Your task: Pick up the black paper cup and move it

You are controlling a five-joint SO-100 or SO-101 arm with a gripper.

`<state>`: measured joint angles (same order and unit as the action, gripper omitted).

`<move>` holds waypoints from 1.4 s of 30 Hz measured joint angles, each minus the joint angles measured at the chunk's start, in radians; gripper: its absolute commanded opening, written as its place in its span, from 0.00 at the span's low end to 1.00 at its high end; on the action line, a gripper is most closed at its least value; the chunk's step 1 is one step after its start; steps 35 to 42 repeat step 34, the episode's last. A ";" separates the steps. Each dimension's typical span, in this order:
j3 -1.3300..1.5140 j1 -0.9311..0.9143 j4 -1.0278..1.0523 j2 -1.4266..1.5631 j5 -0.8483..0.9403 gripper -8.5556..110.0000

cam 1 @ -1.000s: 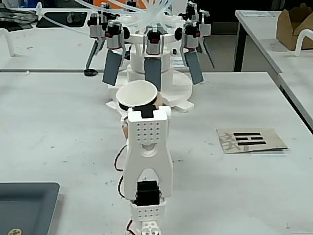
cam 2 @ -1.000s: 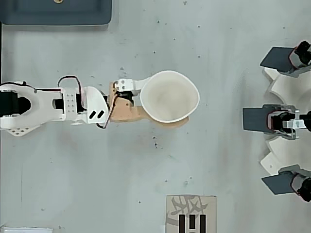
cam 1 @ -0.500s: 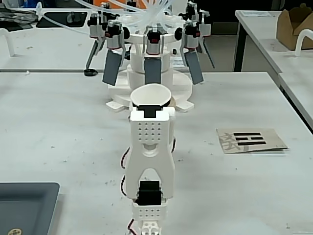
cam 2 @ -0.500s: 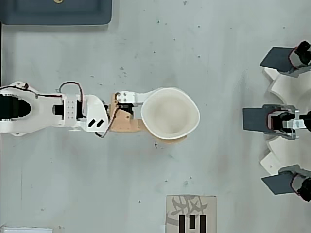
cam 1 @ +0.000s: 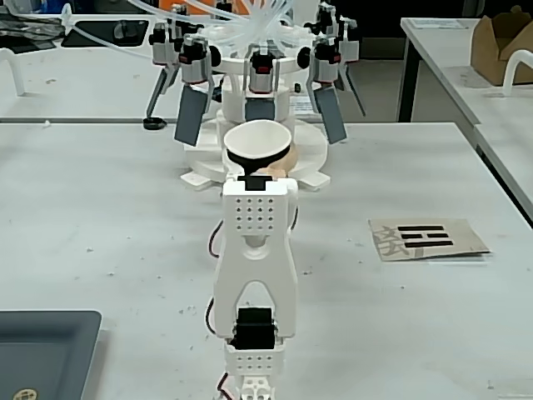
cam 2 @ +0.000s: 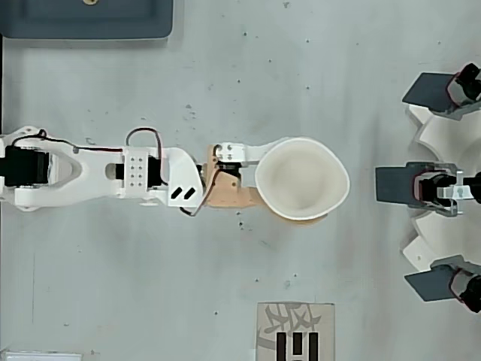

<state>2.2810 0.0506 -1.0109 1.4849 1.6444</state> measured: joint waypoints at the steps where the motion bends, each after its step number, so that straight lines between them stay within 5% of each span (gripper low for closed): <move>1: -0.018 0.000 0.014 -0.009 0.000 0.14; 42: -0.218 -0.017 0.121 -0.120 0.000 0.14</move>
